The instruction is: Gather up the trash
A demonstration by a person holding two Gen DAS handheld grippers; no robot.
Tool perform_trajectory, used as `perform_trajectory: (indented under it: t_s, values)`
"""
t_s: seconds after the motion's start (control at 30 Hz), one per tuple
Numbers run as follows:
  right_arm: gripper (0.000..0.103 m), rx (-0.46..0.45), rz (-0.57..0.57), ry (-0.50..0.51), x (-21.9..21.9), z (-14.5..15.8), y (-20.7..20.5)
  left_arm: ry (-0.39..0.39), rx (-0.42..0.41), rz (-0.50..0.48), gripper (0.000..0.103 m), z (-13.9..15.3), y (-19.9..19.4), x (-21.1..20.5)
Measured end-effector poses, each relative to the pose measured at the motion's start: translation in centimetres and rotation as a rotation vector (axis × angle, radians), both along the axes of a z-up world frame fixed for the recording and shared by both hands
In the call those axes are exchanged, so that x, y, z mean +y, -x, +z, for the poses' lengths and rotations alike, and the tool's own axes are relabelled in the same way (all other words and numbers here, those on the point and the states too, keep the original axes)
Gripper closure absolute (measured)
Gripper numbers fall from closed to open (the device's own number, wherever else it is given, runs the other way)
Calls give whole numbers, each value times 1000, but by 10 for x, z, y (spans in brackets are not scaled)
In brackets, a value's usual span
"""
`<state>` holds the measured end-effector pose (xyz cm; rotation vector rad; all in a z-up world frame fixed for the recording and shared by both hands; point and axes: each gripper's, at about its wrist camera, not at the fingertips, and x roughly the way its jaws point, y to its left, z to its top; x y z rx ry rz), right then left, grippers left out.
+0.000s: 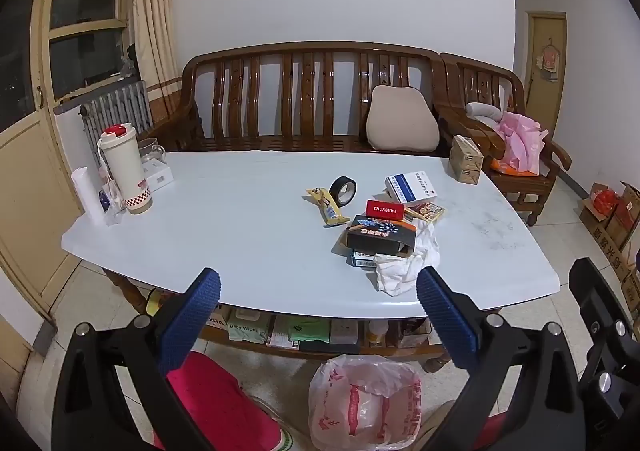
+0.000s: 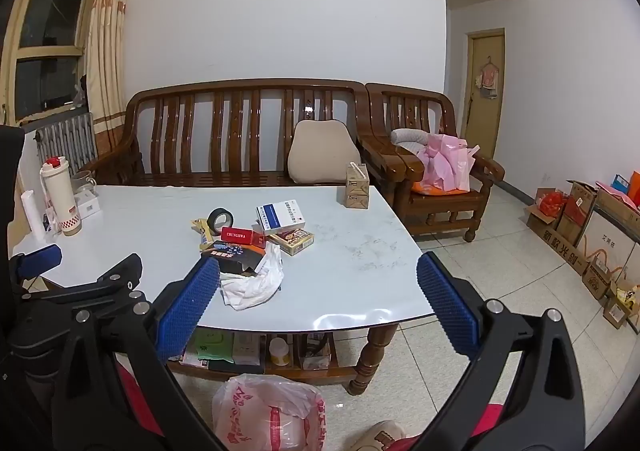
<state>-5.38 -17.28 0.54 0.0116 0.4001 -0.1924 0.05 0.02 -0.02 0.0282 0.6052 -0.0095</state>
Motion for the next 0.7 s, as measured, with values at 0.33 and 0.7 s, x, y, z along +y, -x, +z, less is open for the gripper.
perform_trajectory:
  t_s: [0.33,0.7]
  values:
    - [6,4,5,-2,-2,0,0,-4,-9,5,7,-1,-3,-1]
    - [6,6,4,6,5,0,0,5,-17,7,7,3,1,1]
